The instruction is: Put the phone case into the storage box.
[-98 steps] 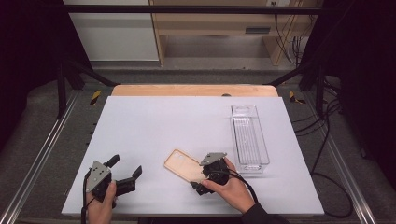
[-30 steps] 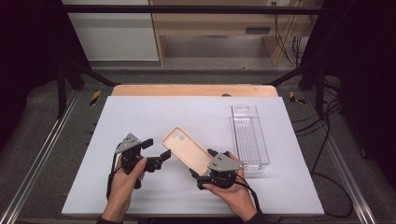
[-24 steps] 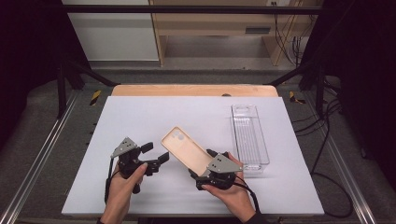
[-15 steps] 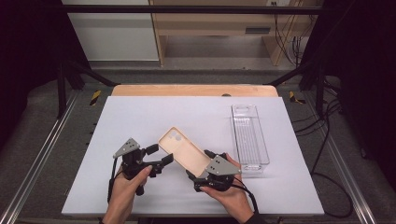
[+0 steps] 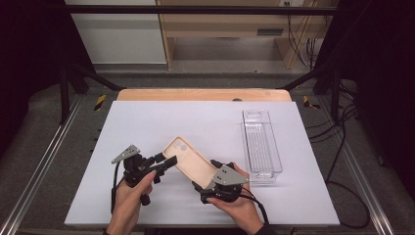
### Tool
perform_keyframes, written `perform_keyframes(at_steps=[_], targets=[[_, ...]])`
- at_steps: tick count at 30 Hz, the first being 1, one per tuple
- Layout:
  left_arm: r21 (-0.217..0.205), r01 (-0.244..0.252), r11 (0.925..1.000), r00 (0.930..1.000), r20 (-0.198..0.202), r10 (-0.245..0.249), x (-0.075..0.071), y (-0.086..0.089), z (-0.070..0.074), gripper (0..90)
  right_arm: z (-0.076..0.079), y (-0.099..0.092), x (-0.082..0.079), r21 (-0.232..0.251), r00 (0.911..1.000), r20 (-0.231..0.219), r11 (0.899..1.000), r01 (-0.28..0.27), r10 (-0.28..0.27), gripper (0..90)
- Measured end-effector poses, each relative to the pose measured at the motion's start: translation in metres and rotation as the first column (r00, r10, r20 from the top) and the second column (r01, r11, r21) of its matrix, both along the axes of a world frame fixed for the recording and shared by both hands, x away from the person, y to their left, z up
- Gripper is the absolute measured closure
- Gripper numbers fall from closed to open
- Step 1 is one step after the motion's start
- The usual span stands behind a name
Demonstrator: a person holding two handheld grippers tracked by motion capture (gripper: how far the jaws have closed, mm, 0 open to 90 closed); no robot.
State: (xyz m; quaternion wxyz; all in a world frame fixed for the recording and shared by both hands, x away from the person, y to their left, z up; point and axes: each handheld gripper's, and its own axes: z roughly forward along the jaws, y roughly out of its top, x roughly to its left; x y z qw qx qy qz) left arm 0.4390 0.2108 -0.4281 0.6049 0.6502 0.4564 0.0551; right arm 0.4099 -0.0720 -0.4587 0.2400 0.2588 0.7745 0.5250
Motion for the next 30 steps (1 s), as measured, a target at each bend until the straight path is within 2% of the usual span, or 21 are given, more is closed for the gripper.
perform_keyframes(at_steps=[6, 13, 17, 19, 26, 30], targets=[[-0.035, -0.042, 0.9985, 0.9988, -0.026, 0.041, 0.000, 0.007, -0.002, 56.8, -0.003, 0.004, -0.001, -0.011, 0.9998, -0.013, 1.000, -0.013, 0.013, 12.1], [-0.057, -0.068, 0.9960, 0.9975, -0.023, 0.067, -0.002, 0.011, -0.001, 68.8, -0.007, 0.007, -0.001, -0.021, 0.9991, -0.033, 0.999, -0.026, 0.026, 12.0], [-0.060, -0.074, 0.9955, 0.9971, -0.021, 0.073, -0.004, 0.010, 0.000, 71.9, -0.008, 0.008, 0.000, -0.023, 0.9987, -0.044, 0.999, -0.028, 0.027, 11.9], [-0.075, -0.071, 0.9947, 0.9973, -0.023, 0.070, -0.006, 0.010, 0.001, 74.3, -0.008, 0.007, 0.000, -0.029, 0.9981, -0.054, 0.999, -0.030, 0.028, 11.8], [-0.086, -0.058, 0.9946, 0.9982, 0.009, 0.059, -0.013, 0.003, 0.010, 78.4, -0.013, 0.010, 0.003, -0.030, 0.9939, -0.106, 0.999, -0.034, 0.031, 11.4], [-0.076, -0.046, 0.9961, 0.9981, 0.037, 0.049, -0.018, -0.002, 0.017, 79.2, -0.015, 0.011, 0.003, -0.019, 0.9898, -0.136, 0.999, -0.045, 0.042, 11.1]])
